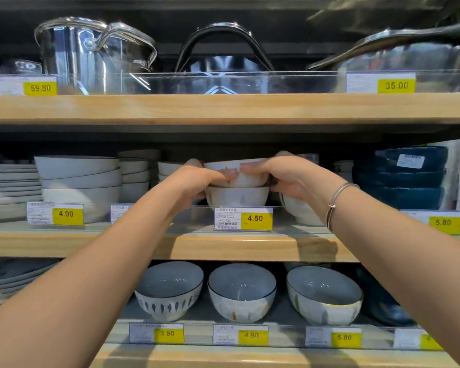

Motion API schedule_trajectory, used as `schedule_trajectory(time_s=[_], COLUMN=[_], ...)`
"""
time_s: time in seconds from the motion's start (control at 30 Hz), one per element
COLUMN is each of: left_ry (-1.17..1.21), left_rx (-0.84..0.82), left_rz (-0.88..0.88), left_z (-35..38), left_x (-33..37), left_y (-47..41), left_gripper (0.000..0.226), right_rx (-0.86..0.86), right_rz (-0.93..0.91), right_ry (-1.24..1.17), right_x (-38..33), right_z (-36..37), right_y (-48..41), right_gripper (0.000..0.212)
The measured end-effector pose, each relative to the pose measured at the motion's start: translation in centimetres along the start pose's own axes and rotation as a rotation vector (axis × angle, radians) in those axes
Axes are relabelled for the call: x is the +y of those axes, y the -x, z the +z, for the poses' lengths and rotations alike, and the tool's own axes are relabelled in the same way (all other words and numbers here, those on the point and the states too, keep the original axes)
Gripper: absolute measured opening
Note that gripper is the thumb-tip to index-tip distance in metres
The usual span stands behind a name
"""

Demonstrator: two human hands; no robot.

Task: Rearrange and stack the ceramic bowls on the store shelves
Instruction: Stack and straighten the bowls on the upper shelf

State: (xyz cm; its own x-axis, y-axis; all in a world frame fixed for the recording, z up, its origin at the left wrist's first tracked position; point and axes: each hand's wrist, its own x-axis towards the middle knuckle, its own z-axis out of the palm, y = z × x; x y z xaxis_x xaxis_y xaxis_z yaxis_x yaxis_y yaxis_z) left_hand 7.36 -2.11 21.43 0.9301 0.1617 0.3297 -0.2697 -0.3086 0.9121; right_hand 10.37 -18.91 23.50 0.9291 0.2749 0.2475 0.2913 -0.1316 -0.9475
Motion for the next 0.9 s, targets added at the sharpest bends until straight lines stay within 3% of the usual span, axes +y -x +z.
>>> schedule_trajectory(time_s=[0.17,0.37,0.5,0.63,0.7,0.8,0.9], left_ry=[-0.012,-0.035,-0.154,-0.172,-0.181,-0.191,-0.267], left_rx=[-0.034,-0.073,-0.093,-0.09,-0.104,-0.087,-0.015], left_rz=[-0.037,-0.106,-0.143,-0.172,-0.169,-0.111,0.044], left_z=[0.0,-0.4,-0.3,-0.5,-0.4,0.1,1.3], left_x=[0.1,0.0,-0.1,0.0,0.1,0.7,1.5], left_y=[-0.1,0.1,0.1,-0.2,0.0,0.6,0.7], left_gripper=[0.063,0.07,0.108,0.098,0.105,0.094,0.098], right_rx=[-0.042,-0.079,-0.078,-0.075,-0.067,-0.041,-0.008], right_rz=[0.055,0.139,0.153,0.14,0.135,0.079,-0.009], right_ry=[-0.028,0.0,-0.023,-0.016,0.006,0.051,0.071], right_x=[0.3,0.5,1.0,1.2,1.1,1.0,0.6], right_z=[-0.1,0.5,0.4,0.4,0.7,0.2,-1.1], right_y=[-0.2,-0.5,-0.6,-0.7,-0.6,-0.7,-0.1], right_gripper=[0.051,0.055,0.056,0.051,0.062,0.086,0.071])
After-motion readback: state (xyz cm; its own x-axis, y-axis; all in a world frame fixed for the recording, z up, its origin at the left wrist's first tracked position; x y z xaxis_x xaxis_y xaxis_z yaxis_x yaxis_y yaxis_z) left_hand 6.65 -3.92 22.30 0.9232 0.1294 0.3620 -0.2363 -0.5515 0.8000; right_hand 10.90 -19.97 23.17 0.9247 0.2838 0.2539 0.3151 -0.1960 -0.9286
